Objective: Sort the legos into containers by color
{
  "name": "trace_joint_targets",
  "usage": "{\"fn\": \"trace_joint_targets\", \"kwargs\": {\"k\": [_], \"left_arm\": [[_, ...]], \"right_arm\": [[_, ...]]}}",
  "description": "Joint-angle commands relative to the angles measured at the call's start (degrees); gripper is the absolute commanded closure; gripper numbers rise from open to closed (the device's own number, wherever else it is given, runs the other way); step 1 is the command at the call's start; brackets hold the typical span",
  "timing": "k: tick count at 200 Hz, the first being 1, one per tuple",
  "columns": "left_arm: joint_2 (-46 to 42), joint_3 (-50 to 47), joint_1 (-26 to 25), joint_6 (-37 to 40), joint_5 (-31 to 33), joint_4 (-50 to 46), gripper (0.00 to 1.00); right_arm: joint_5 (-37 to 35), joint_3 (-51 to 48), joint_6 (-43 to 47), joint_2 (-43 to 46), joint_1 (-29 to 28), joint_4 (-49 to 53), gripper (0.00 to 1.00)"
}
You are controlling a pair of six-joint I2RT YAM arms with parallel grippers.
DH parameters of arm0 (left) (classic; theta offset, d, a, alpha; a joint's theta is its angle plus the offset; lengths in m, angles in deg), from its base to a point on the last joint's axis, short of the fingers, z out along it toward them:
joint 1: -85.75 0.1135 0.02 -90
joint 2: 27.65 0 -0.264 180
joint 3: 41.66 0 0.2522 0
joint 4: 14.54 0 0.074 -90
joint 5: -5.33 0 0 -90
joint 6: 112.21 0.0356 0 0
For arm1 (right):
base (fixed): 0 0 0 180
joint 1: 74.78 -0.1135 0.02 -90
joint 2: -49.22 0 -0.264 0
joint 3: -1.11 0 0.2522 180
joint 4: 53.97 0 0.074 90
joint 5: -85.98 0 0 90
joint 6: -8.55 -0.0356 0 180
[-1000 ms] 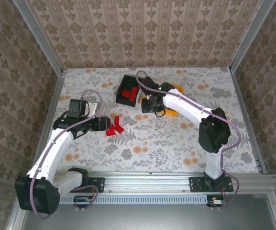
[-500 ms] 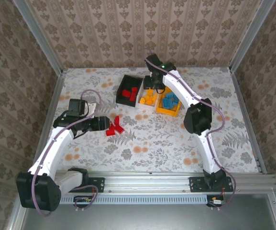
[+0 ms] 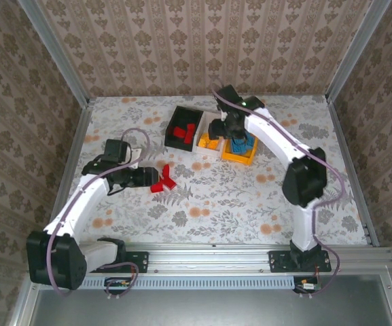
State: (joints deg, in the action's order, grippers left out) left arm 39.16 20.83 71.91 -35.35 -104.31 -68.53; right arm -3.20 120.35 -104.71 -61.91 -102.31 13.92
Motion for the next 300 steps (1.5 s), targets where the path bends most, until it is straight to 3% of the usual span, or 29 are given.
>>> {"fn": "trace_joint_targets", "kwargs": {"k": [1, 37, 75, 221, 262, 300], "left_arm": [[2.60, 0.41, -2.69, -0.99, 5.05, -3.11, 0.30], [5.98, -0.27, -5.08, -3.97, 7.42, -3.17, 0.30], [8.69, -2.05, -7.31, -7.64, 9.72, -0.68, 0.23], [22.69, 2.04, -8.91, -7.83, 11.63, 5.22, 0.25], [25.91, 3.92, -8.92, -6.41, 11.93, 6.38, 0.32], [26.12, 4.70, -8.96, -5.71, 11.21, 6.62, 0.52]], "right_arm": [[5.01, -14.17, -3.32, 10.14, -1.11, -9.63, 0.34], [6.61, -32.39, -5.90, 19.88, -1.56, -15.16, 0.34], [7.09, -41.24, -6.86, 24.66, -1.56, -17.89, 0.33], [8.50, -44.66, -5.52, 24.82, -0.86, -19.93, 0.33], [8.58, -45.50, -6.11, 25.39, -0.86, -19.85, 0.33], [8.85, -45.79, -6.93, 26.03, -0.86, -20.03, 0.33]]}}
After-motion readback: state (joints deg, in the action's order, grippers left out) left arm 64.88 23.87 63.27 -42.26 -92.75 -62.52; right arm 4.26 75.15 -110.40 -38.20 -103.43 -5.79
